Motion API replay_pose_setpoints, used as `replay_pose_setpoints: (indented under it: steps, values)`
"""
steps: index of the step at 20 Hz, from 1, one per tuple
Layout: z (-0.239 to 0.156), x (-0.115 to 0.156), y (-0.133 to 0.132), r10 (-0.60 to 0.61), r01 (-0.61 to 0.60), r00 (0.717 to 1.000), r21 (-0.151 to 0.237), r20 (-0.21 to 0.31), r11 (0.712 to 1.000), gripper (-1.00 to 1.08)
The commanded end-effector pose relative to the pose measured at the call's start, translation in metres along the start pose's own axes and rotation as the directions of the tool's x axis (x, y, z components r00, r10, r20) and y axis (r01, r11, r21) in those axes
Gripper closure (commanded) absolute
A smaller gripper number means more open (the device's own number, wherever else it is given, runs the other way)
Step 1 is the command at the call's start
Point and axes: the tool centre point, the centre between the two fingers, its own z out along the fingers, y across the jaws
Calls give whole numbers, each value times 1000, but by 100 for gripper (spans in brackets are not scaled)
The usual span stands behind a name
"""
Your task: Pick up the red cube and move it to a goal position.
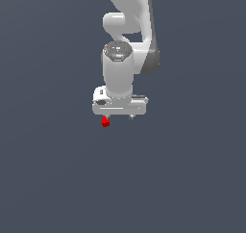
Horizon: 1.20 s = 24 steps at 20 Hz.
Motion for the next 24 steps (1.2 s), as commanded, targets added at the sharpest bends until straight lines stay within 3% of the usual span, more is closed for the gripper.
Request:
replay_pose_setpoints:
  steps: [1, 12, 24]
  values:
    - [0, 0, 0, 0, 0, 1000, 0, 0, 1000, -92]
    - [28, -16, 14, -30, 30, 1000, 1, -2, 1000, -92]
    - [113, -59, 57, -120, 120, 993, 4, -8, 993, -92]
